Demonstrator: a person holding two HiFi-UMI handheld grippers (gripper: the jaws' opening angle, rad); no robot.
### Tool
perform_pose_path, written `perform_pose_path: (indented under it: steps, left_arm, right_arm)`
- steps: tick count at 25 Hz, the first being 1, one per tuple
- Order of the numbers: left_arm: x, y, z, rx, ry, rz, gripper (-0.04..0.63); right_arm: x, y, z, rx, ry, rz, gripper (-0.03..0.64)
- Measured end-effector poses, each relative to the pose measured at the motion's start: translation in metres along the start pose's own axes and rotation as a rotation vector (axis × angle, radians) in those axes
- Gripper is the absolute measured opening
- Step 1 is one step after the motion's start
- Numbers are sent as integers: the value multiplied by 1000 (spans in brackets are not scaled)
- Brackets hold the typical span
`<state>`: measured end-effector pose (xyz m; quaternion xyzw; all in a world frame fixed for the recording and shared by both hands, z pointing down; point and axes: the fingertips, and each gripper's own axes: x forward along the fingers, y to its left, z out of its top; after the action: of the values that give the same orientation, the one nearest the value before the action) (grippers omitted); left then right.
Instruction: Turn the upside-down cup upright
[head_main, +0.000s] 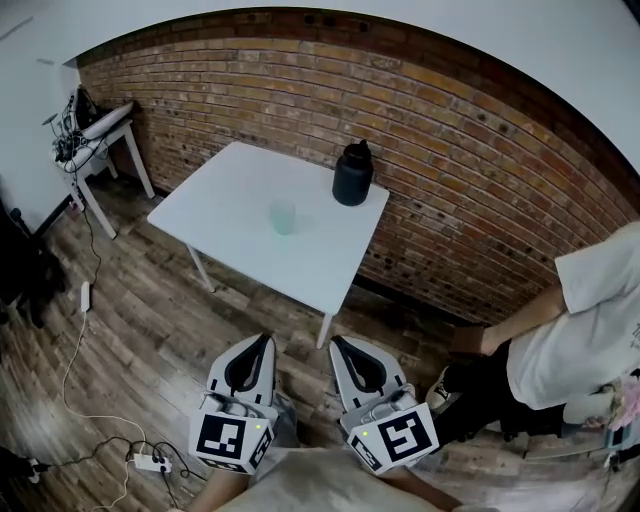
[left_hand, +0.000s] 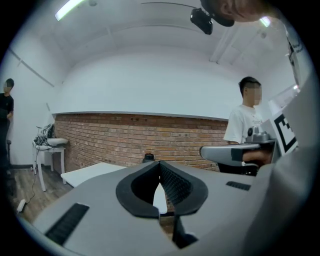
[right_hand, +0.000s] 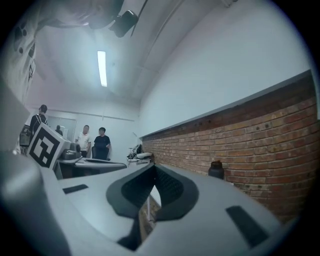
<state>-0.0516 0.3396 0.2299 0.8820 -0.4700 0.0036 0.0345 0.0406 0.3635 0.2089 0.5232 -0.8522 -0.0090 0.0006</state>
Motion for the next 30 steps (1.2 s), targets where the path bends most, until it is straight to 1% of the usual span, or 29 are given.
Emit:
perform_pose_path:
  steps: [5, 8, 13, 17, 23, 28, 30]
  left_arm:
    - [74, 60, 11, 14, 21, -38, 9]
    - [123, 92, 18, 28, 30, -68, 9]
    - [206, 136, 24, 38, 57, -128, 9]
    - [255, 164, 25, 41, 68, -161, 9]
    - [299, 193, 19, 23, 95, -201, 9]
    - [310, 207, 5, 0, 126, -212, 9]
    - [312, 211, 1, -1, 125, -212, 9]
  right_arm:
    - [90, -30, 1, 12, 19, -25, 8]
    - [143, -56, 2, 28, 21, -54, 8]
    - [223, -100, -1, 38, 26, -99, 8]
    - [273, -126, -5, 40, 33, -117, 8]
    - [325, -149, -17, 56, 66, -136, 8]
    - [344, -150, -27, 53, 91, -141, 8]
    - [346, -150, -32, 61, 93, -139, 8]
